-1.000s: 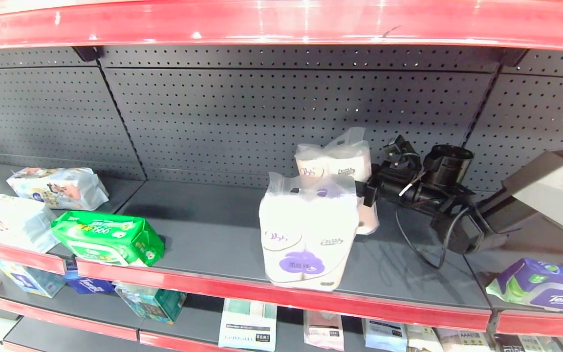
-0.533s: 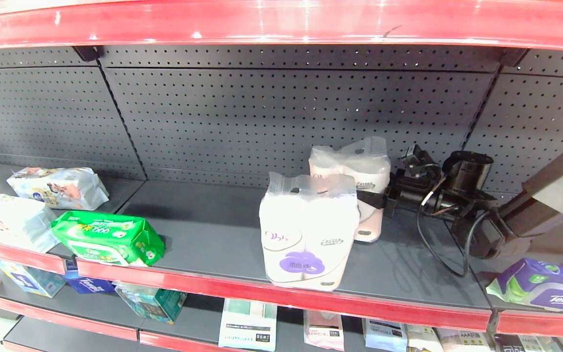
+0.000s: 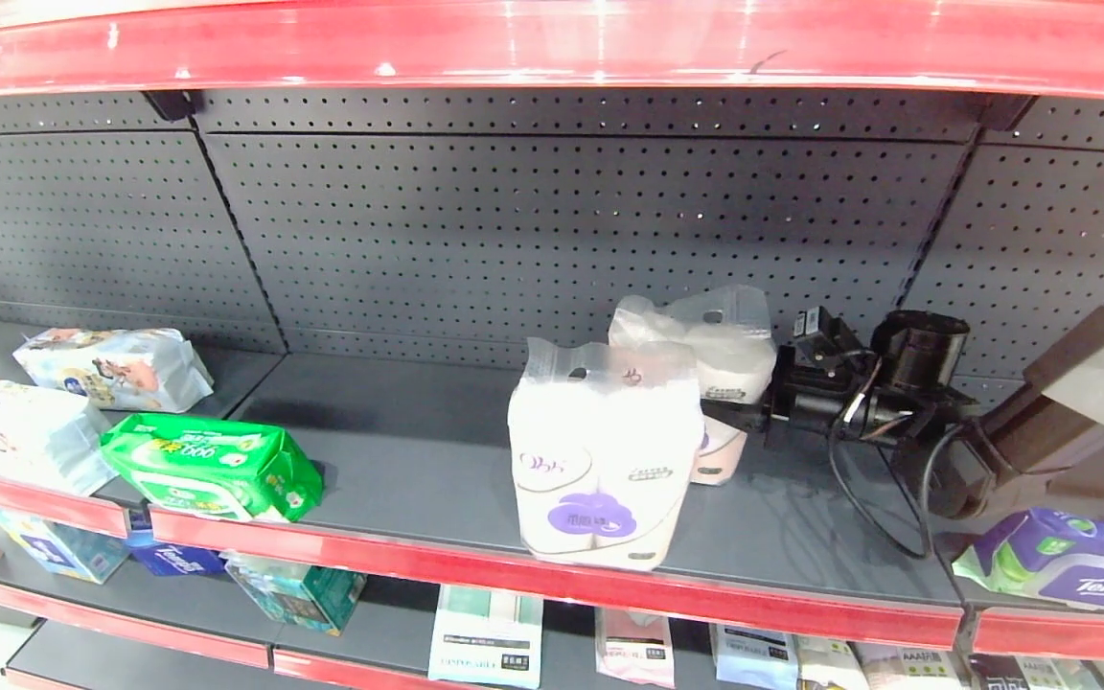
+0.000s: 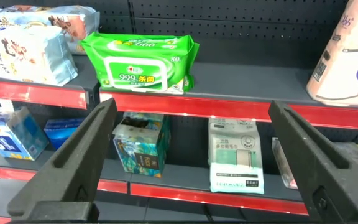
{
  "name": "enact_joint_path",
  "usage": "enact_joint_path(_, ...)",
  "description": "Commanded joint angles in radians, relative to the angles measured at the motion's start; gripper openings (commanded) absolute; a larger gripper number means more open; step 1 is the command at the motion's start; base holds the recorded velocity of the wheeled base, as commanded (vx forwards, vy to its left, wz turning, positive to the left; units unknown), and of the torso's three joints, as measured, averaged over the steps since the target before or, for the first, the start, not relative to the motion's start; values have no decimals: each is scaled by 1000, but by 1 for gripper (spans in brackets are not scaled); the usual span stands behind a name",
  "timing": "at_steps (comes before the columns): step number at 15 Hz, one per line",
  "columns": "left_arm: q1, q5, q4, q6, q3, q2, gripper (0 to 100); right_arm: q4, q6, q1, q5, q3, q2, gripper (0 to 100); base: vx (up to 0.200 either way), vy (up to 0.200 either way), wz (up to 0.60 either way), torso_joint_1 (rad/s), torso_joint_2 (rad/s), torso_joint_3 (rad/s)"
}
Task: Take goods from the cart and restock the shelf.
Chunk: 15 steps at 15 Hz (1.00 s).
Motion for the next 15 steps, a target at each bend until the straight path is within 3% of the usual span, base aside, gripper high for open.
enact_joint_path(1, 0, -1, 0, 0, 0, 1, 100, 0, 0, 5, 6, -35, 29, 0, 0, 0, 0, 0, 0, 0)
enact_joint_path(4, 0, 1, 0, 0, 0, 1, 100, 9, 5, 23, 26, -105, 52, 0, 0, 0, 0, 0, 0, 0)
enact_joint_path(15, 0, 1, 0, 0, 0, 1, 100, 10, 3, 78, 45, -134, 83, 0, 0, 0, 0, 0, 0, 0)
